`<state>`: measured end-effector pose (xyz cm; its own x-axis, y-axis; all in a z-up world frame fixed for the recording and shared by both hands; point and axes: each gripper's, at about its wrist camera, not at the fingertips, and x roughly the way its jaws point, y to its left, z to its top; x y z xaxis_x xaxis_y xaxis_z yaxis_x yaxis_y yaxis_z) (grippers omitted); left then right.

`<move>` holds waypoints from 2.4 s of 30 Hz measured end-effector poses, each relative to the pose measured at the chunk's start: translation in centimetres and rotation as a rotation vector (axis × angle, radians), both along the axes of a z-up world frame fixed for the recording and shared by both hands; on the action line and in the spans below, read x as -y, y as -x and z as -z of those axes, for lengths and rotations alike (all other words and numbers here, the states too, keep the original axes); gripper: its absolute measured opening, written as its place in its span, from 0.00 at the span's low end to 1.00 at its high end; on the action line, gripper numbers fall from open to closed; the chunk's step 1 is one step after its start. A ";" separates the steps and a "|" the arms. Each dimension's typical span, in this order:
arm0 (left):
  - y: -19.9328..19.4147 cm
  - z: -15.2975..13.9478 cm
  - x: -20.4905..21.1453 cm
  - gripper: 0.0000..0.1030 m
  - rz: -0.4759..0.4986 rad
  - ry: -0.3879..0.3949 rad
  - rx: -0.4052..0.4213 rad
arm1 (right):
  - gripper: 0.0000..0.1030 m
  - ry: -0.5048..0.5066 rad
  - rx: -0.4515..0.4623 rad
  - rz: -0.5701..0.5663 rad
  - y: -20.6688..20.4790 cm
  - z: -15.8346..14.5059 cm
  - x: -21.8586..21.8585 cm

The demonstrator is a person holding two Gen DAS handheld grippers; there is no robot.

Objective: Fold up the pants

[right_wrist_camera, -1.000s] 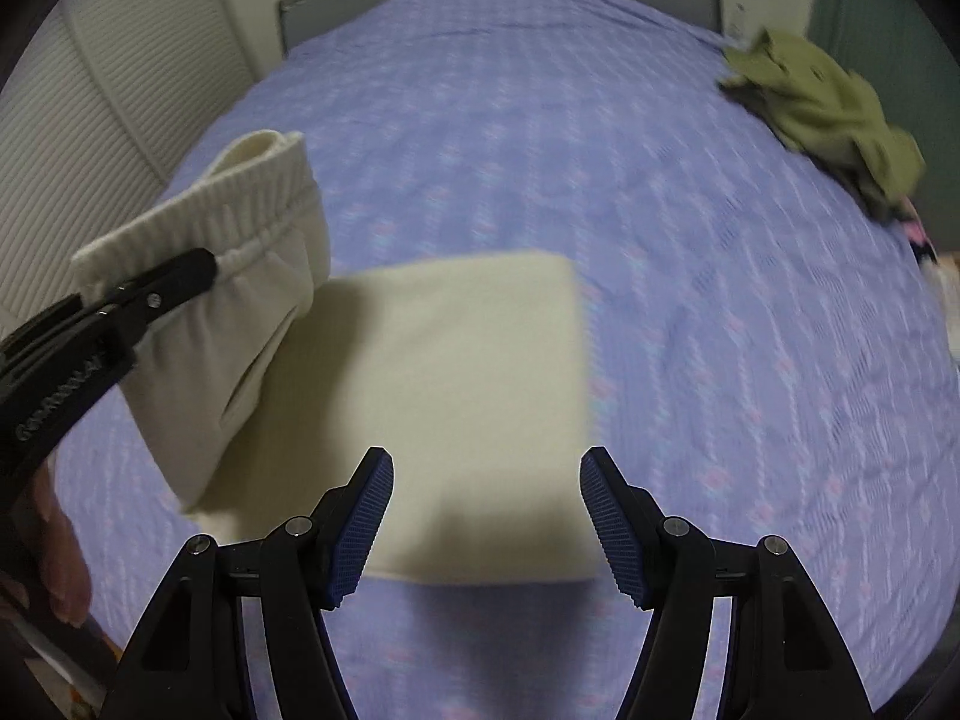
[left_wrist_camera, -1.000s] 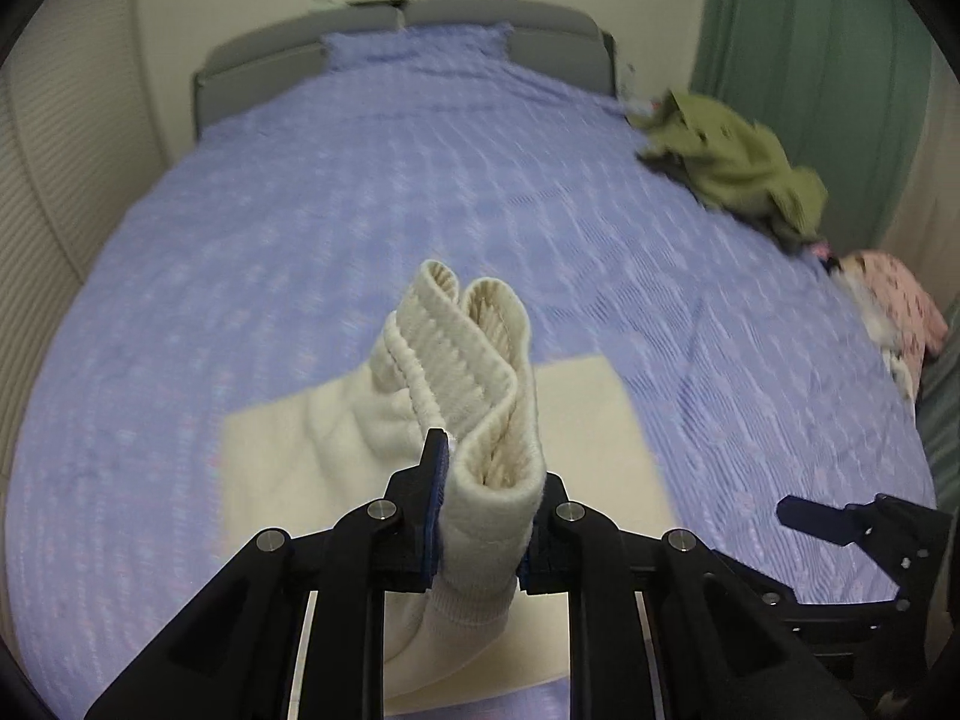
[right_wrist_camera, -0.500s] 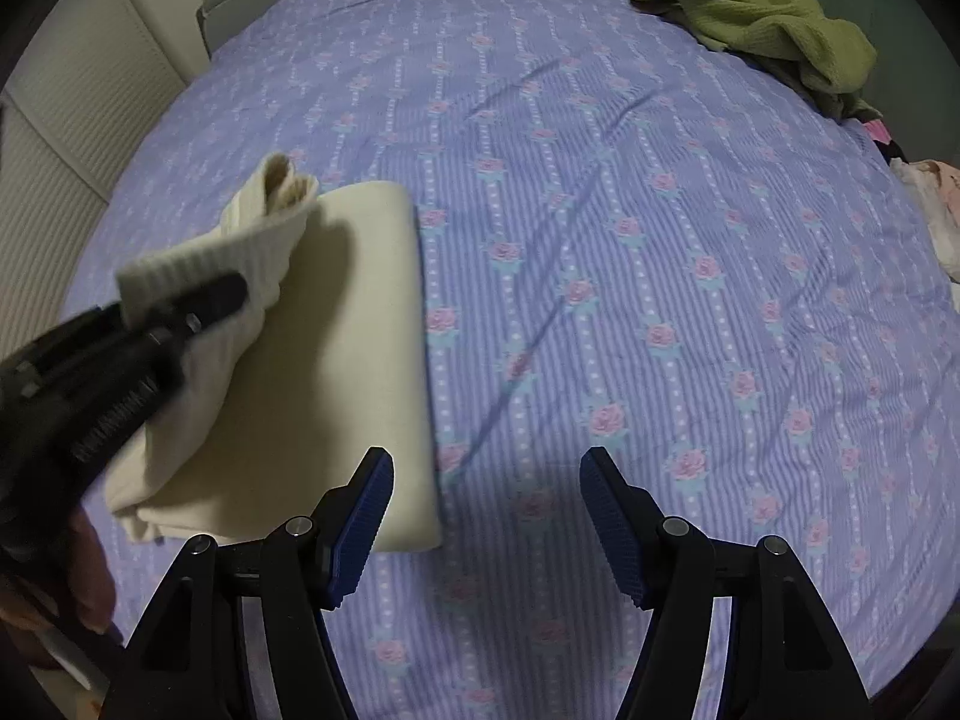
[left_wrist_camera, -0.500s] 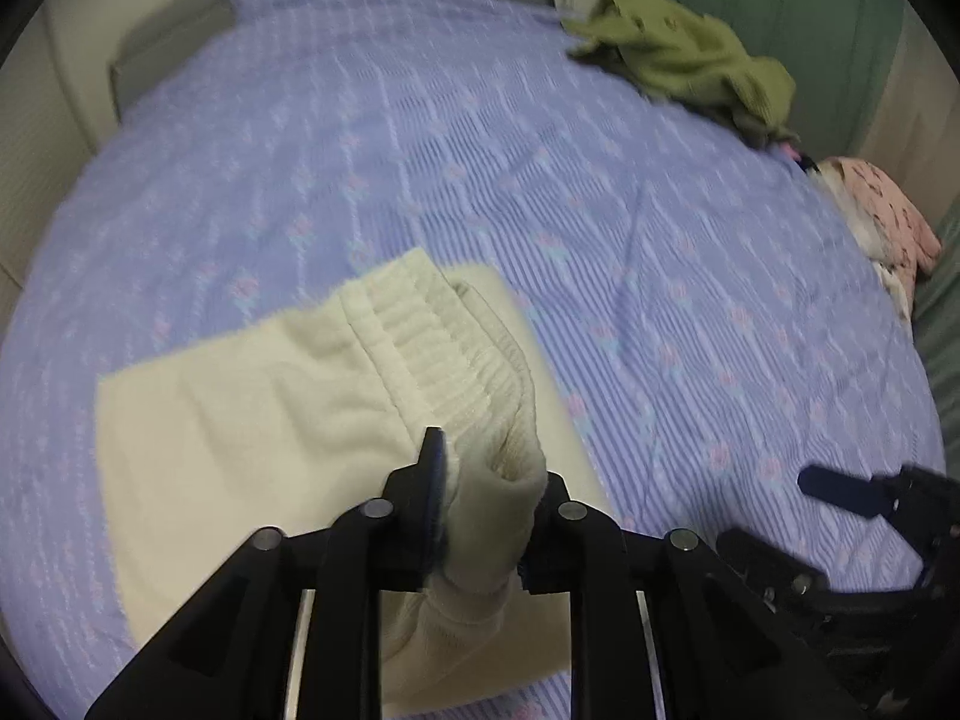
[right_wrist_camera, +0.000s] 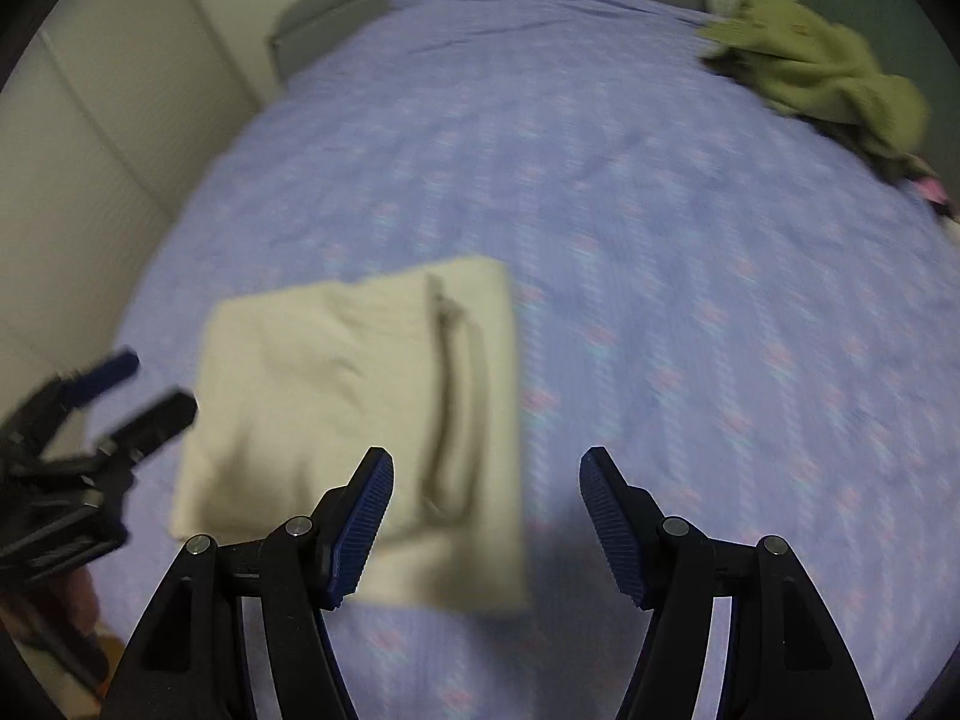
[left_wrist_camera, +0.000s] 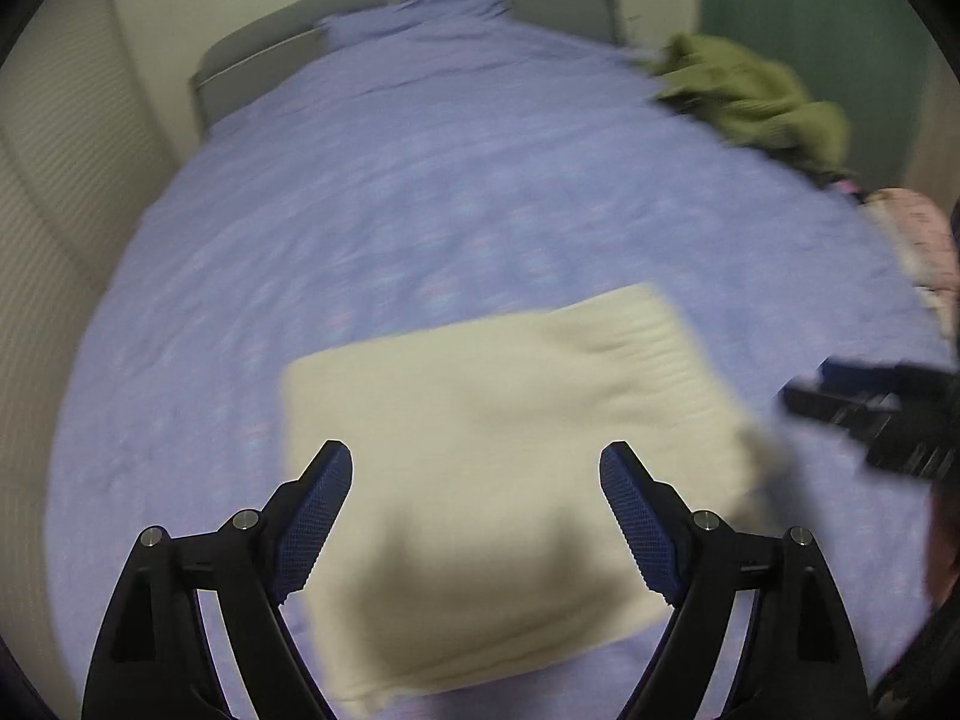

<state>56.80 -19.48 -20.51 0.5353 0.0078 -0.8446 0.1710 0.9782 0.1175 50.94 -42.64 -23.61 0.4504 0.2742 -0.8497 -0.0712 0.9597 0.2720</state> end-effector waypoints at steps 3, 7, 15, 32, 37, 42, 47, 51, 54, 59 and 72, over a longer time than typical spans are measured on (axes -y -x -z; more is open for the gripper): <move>-0.7 1.3 -3.3 0.82 -0.083 -0.013 -0.027 | 0.64 -0.027 -0.017 -0.022 -2.5 1.6 -1.0; -1.1 2.4 -6.1 0.82 -0.167 0.010 -0.056 | 0.62 -0.054 -0.082 -0.029 -5.5 4.6 -2.2; -0.4 3.8 -8.4 0.82 -0.235 0.049 -0.109 | 0.08 -0.035 -0.113 -0.014 -5.8 4.3 -3.5; -0.4 2.1 -6.5 0.82 -0.210 0.039 -0.071 | 0.08 -0.020 -0.196 0.134 -5.2 6.4 -0.2; 0.0 1.9 -7.2 0.82 -0.224 0.017 -0.066 | 0.28 0.083 -0.197 0.125 -4.4 5.4 -0.4; 0.7 2.1 -7.4 0.84 -0.204 -0.035 -0.045 | 0.85 0.006 -0.029 0.146 -1.2 2.0 0.0; 0.8 3.4 -8.1 0.84 -0.219 -0.054 -0.076 | 0.85 -0.003 -0.077 0.123 -2.3 4.7 -2.0; 0.6 4.3 -8.7 0.84 -0.246 -0.040 -0.106 | 0.85 0.020 -0.135 0.146 -2.8 7.3 -2.1; -0.2 4.8 -8.6 0.84 -0.256 -0.009 -0.120 | 0.85 -0.059 -0.195 0.169 -3.0 9.4 -1.1; -2.2 5.8 -8.9 0.84 -0.235 0.137 -0.198 | 0.85 -0.214 -0.273 0.259 -2.2 12.1 0.6; -5.3 8.8 -13.2 0.84 -0.128 0.284 -0.272 | 0.51 -0.055 -0.289 0.324 -2.7 10.8 -3.6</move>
<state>62.12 -6.24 -29.30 0.3020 -0.1939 -0.9334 0.0338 0.9807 -0.1928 53.64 -39.00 -34.44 0.2671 0.2064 -0.9413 0.3181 0.9032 0.2883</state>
